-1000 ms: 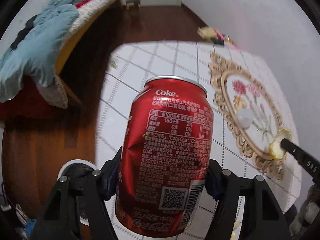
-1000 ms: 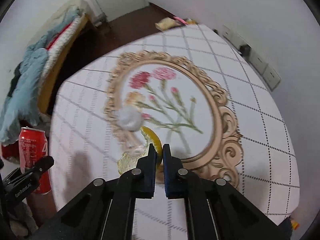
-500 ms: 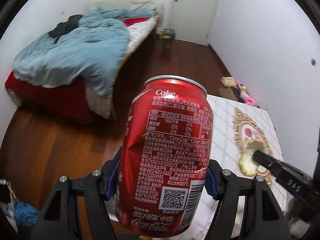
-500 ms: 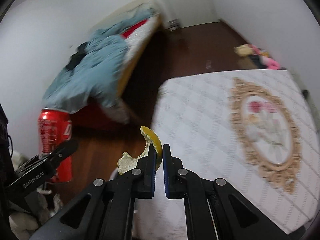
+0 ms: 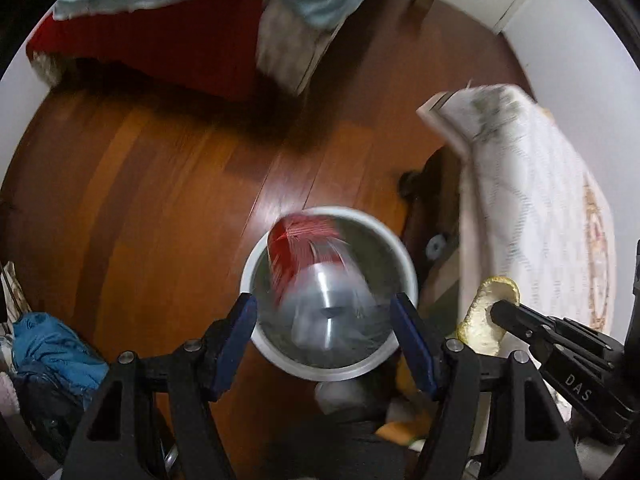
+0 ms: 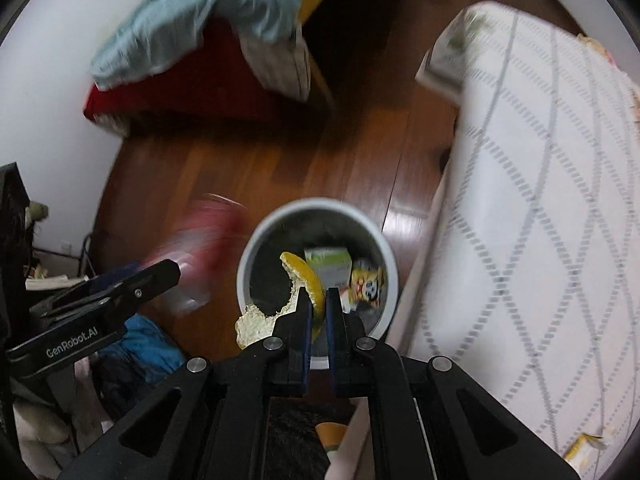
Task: Collect trash
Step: 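Carry the can and peel over the white bin and open both tools to drop them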
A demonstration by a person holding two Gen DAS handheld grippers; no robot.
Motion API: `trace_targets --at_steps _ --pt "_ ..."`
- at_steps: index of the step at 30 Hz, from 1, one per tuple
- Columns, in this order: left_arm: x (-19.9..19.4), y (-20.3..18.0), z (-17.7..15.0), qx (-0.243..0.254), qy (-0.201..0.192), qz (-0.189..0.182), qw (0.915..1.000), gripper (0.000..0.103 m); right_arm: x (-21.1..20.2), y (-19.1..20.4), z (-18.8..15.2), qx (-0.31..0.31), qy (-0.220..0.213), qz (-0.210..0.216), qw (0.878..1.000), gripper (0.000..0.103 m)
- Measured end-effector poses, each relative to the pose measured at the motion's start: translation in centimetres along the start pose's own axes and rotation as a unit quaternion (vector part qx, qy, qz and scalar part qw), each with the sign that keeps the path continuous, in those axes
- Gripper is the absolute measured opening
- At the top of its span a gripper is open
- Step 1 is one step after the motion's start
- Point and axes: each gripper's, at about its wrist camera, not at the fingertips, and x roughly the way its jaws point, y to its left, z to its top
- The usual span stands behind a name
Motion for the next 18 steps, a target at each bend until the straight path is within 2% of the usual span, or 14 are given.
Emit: trace_targets --at_steps 1,5,6,8,9,10,12,18 --pt "0.5 0.2 0.2 0.001 0.004 0.001 1.0 0.068 0.8 0.3 0.0 -0.004 0.007 -0.003 1.0 0.007" --pt "1.9 1.7 0.5 -0.016 0.012 0.006 0.9998 0.091 4.8 1.2 0.9 -0.019 0.055 -0.038 0.998 0.007" --pt "2.2 2.3 0.5 -0.024 0.013 0.007 0.9996 0.098 5.8 1.4 1.2 -0.022 0.07 -0.048 0.996 0.009" --pt "2.7 2.9 0.1 -0.031 0.015 0.021 0.9992 0.099 7.7 2.0 1.8 -0.033 0.098 -0.058 0.993 0.02" --pt "2.8 2.9 -0.5 -0.033 0.014 0.029 0.9989 0.099 8.4 2.3 2.0 -0.041 0.104 -0.064 0.992 0.041" --pt "2.9 2.7 -0.8 -0.034 0.014 0.034 0.9987 0.099 8.7 2.1 2.1 -0.047 0.108 -0.069 0.991 0.07" --pt "3.2 3.4 -1.4 -0.042 0.017 0.047 0.9979 0.099 9.3 2.6 2.1 -0.058 0.114 -0.072 0.989 0.094" --pt "2.7 4.3 -2.8 -0.056 0.012 0.085 0.9947 0.099 9.8 2.7 2.0 -0.07 0.116 -0.106 0.985 0.095"
